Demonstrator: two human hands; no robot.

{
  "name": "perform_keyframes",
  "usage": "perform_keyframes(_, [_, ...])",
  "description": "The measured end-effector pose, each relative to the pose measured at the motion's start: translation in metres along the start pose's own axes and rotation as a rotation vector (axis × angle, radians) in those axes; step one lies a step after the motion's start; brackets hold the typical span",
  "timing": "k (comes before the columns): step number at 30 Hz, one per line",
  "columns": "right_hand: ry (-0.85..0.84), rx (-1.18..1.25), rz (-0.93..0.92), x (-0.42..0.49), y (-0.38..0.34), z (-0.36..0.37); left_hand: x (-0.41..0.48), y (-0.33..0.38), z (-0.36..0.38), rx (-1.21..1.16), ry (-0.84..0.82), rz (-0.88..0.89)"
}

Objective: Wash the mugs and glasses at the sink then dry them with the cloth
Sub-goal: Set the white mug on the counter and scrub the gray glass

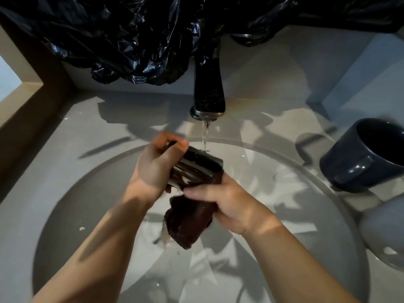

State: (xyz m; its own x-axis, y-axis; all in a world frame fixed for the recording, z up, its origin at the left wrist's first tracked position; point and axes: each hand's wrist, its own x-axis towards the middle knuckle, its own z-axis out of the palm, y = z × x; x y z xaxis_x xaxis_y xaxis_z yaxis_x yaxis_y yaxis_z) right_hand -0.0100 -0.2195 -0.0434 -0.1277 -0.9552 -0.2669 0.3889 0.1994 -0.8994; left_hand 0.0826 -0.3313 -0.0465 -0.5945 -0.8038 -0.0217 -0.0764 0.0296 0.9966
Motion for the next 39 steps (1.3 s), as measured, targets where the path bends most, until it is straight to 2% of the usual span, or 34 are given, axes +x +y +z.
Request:
perform_keyframes(1, [-0.014, 0.164, 0.023, -0.001, -0.003, -0.003, 0.001, -0.002, 0.001, 0.032, 0.0, 0.052])
perform_keyframes(3, [0.018, 0.195, -0.006, -0.002, -0.005, -0.007, 0.0, -0.003, 0.005, 0.006, -0.008, 0.069])
perform_keyframes(5, [0.119, -0.027, -0.078, -0.002, -0.007, -0.009, 0.0, -0.004, 0.008, -0.074, -0.074, -0.055])
perform_keyframes(7, [0.259, -0.409, -0.166, -0.004, -0.01, -0.011, -0.001, -0.003, 0.007, -0.051, -0.195, -0.244])
perform_keyframes(9, [0.29, -0.752, -0.189, -0.007, -0.01, -0.014, -0.004, -0.003, 0.009, -0.096, -0.22, -0.372])
perform_keyframes(10, [0.275, -0.838, -0.174, -0.007, -0.01, -0.014, -0.003, -0.003, 0.012, -0.144, -0.185, -0.395])
perform_keyframes(13, [0.261, -0.858, -0.084, -0.002, -0.003, -0.013, -0.001, -0.004, 0.021, -0.19, -0.069, -0.343])
perform_keyframes(15, [0.295, -0.722, -0.044, 0.0, -0.003, -0.01, -0.001, -0.004, 0.026, -0.171, -0.028, -0.259])
perform_keyframes(18, [0.235, -0.052, 0.066, -0.004, -0.011, -0.015, -0.006, -0.008, 0.029, -0.037, -0.079, 0.043])
perform_keyframes(19, [0.2, 0.1, 0.081, -0.006, -0.013, -0.017, -0.007, -0.008, 0.029, 0.012, -0.121, 0.117])
perform_keyframes(20, [0.181, 0.162, 0.086, -0.008, -0.015, -0.019, -0.007, -0.007, 0.027, 0.061, -0.157, 0.141])
perform_keyframes(22, [0.18, 0.147, 0.062, -0.008, -0.019, -0.019, -0.003, -0.003, 0.019, 0.135, -0.189, 0.052])
perform_keyframes(23, [0.199, 0.062, 0.031, -0.008, -0.019, -0.017, -0.001, -0.001, 0.015, 0.149, -0.208, -0.042])
perform_keyframes(24, [0.222, -0.128, -0.019, -0.008, -0.019, -0.016, -0.001, 0.001, 0.01, 0.121, -0.234, -0.153])
perform_keyframes(26, [0.243, -0.695, -0.114, -0.007, -0.013, -0.015, 0.0, 0.0, 0.004, -0.033, -0.244, -0.348])
perform_keyframes(27, [0.226, -0.903, -0.134, -0.005, -0.009, -0.016, 0.0, -0.002, 0.005, -0.086, -0.208, -0.398])
perform_keyframes(29, [0.198, -0.992, -0.091, 0.0, -0.002, -0.016, 0.0, -0.006, 0.009, -0.12, -0.125, -0.459])
perform_keyframes(31, [0.183, -0.833, -0.045, 0.004, 0.004, -0.013, 0.002, -0.009, 0.015, -0.108, -0.076, -0.401])
perform_keyframes(32, [0.182, -0.672, -0.025, 0.005, 0.006, -0.012, 0.004, -0.01, 0.017, -0.099, -0.063, -0.316])
perform_keyframes(35, [0.09, 0.049, 0.065, 0.004, 0.004, -0.017, 0.004, -0.007, 0.017, 0.062, -0.047, 0.03])
perform_keyframes(36, [0.05, 0.212, 0.087, 0.003, 0.001, -0.019, 0.002, -0.007, 0.016, 0.129, -0.061, 0.11])
perform_keyframes(37, [0.035, 0.264, 0.091, 0.002, 0.0, -0.02, 0.001, -0.006, 0.016, 0.164, -0.081, 0.154])
perform_keyframes(39, [0.078, 0.147, 0.048, 0.002, -0.005, -0.022, -0.001, -0.005, 0.015, 0.122, -0.125, 0.097])
